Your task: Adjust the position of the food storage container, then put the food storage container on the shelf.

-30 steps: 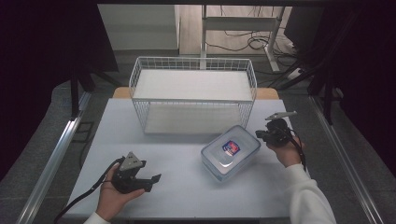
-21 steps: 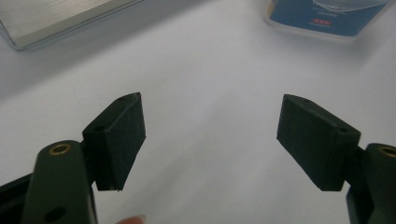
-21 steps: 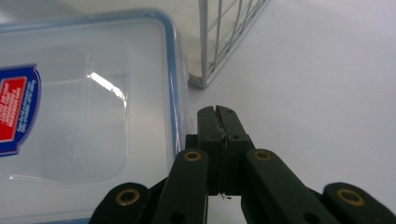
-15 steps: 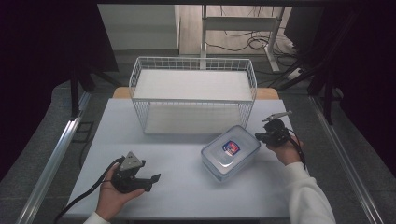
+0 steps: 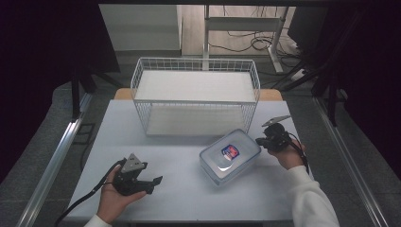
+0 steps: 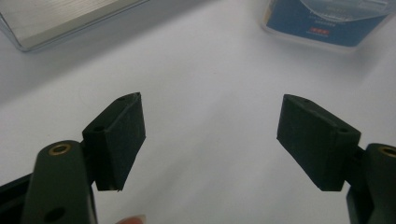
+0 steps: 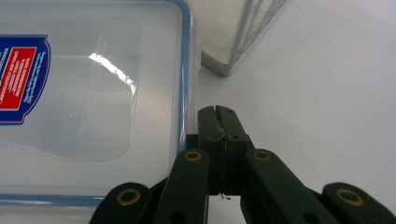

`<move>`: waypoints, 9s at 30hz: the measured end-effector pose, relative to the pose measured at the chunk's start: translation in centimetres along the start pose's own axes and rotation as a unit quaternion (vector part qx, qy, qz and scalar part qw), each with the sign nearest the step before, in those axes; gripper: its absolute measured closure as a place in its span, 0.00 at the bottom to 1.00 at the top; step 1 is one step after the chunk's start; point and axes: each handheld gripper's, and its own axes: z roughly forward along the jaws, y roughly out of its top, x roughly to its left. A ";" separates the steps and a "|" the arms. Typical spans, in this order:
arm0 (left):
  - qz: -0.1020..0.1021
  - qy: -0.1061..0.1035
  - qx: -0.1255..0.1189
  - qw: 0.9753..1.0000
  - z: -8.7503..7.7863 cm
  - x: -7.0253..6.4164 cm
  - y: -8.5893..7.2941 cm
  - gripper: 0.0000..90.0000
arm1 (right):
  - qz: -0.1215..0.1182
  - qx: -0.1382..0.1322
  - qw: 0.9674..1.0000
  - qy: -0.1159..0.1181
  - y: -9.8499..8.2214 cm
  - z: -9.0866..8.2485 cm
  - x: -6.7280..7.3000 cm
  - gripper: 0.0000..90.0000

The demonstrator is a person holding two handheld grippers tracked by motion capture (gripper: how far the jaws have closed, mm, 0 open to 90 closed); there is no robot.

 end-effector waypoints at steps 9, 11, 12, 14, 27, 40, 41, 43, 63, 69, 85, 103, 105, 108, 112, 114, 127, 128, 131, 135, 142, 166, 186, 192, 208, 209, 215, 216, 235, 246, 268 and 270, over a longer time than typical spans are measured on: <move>0.001 0.001 -0.002 1.000 -0.1 0.1 0.0 0.26 | -0.016 0.014 1.000 0.017 0.1 -0.3 2.5 0.99; 0.001 0.002 -0.002 1.000 -0.1 0.1 0.0 0.26 | -0.019 0.016 0.999 0.024 0.0 -0.4 3.0 0.99; 0.001 0.002 -0.003 1.000 -0.1 0.1 0.0 0.26 | -0.022 0.016 0.999 0.026 -0.1 -0.4 3.3 0.99; 0.001 0.003 -0.003 1.000 -0.2 0.2 0.1 0.26 | -0.026 0.016 0.999 0.027 -0.1 -0.4 3.8 0.99; 0.003 0.025 -0.009 1.000 -0.8 1.0 0.1 0.26 | -0.050 0.016 0.995 0.083 0.3 0.0 7.9 0.99; -0.033 0.022 -0.020 0.999 -1.1 2.2 -0.3 0.26 | -0.070 0.005 0.988 0.137 0.6 -0.2 11.3 0.99; -0.034 0.022 -0.021 0.999 -1.2 2.2 -0.3 0.26 | -0.067 0.005 0.988 0.140 0.6 -0.2 11.4 0.99; -0.037 0.024 -0.026 0.999 -1.2 2.2 -0.3 0.26 | -0.065 0.006 0.987 0.147 0.6 -0.1 11.8 0.99; -0.045 -0.003 -0.040 0.998 -1.8 1.9 -0.2 0.30 | -0.081 -0.004 0.982 0.171 0.5 -0.3 13.1 0.99; -0.005 -0.035 -0.047 0.998 -3.2 0.7 -0.8 0.37 | -0.058 -0.020 0.985 0.164 0.0 -0.8 12.4 0.86; 0.102 -0.152 0.042 0.982 -1.4 -4.3 -0.6 0.95 | 0.028 -0.092 0.991 0.089 -4.6 -2.6 9.8 0.30; 0.111 -0.134 0.085 0.981 1.7 -3.7 -0.7 1.00 | 0.019 -0.084 0.993 0.085 -4.8 -2.4 9.8 0.30; 0.109 -0.130 0.085 0.982 1.9 -3.5 -0.5 1.00 | 0.018 -0.083 0.993 0.084 -4.8 -2.4 9.9 0.30; 0.106 -0.130 0.085 0.982 2.1 -3.2 -0.4 1.00 | 0.018 -0.083 0.993 0.085 -4.8 -2.3 9.9 0.30; 0.104 -0.123 0.086 0.983 2.2 -3.1 -0.3 1.00 | 0.018 -0.083 0.993 0.084 -4.8 -2.3 9.9 0.30; 0.098 -0.127 0.086 0.983 2.2 -2.8 -0.2 1.00 | 0.018 -0.082 0.993 0.085 -4.8 -2.3 9.9 0.30; 0.100 -0.128 0.023 0.986 -1.9 -3.1 0.0 0.98 | 0.017 -0.092 0.992 0.082 -4.9 -2.7 9.9 0.30; 0.097 -0.124 0.012 0.988 -2.3 -2.8 0.1 0.97 | 0.018 -0.092 0.992 0.082 -4.9 -2.7 9.9 0.30; 0.042 -0.080 -0.046 0.995 -3.6 -1.6 0.2 0.79 | 0.020 -0.095 0.992 0.082 -4.8 -2.7 9.8 0.29; -0.024 -0.026 -0.049 0.998 -3.7 0.4 -0.1 0.47 | 0.020 -0.097 0.991 0.086 -4.8 -2.7 9.9 0.29; -0.098 -0.047 -0.039 0.993 -3.0 2.5 -0.7 0.32 | 0.019 -0.113 0.988 0.099 -4.8 -2.8 10.2 0.24; -0.153 -0.074 -0.034 0.985 -0.9 4.0 -0.5 0.14 | 0.045 -0.148 0.979 0.133 -4.8 -3.1 11.2 0.22; -0.253 -0.223 0.002 0.941 3.4 4.5 -0.7 0.13 | 0.040 -0.146 0.979 0.138 -4.2 -2.0 12.3 0.22; -0.276 -0.250 0.007 0.928 3.9 4.5 -1.1 0.17 | 0.115 -0.144 0.961 0.208 -3.6 -1.1 12.1 0.21; -0.279 -0.246 0.005 0.928 3.7 4.8 -1.3 0.28 | 0.235 -0.053 0.915 0.325 -2.2 4.8 12.3 0.35; -0.278 -0.244 0.006 0.929 3.7 4.8 -1.3 0.28 | 0.236 -0.050 0.914 0.326 -2.2 4.8 12.4 0.35; -0.276 -0.238 0.006 0.931 3.7 4.8 -1.3 0.33 | 0.262 -0.036 0.902 0.341 -2.3 4.9 11.8 0.43; -0.277 -0.238 0.006 0.931 3.7 4.8 -1.3 0.33 | 0.263 -0.035 0.901 0.342 -2.4 4.9 11.8 0.44; -0.271 -0.241 -0.013 0.932 2.1 4.8 -1.7 0.47 | 0.270 -0.043 0.896 0.350 -2.8 4.0 11.9 0.55; -0.271 -0.235 -0.019 0.933 1.7 4.7 -1.9 0.52 | 0.271 -0.048 0.896 0.347 -2.7 3.6 12.1 0.59; -0.249 -0.225 -0.034 0.941 1.9 4.7 0.8 0.54 | 0.257 -0.082 0.908 0.321 -1.6 2.0 11.1 0.60; -0.247 -0.227 -0.033 0.941 2.2 4.9 1.3 0.54 | 0.254 -0.086 0.911 0.314 -1.3 1.8 10.8 0.60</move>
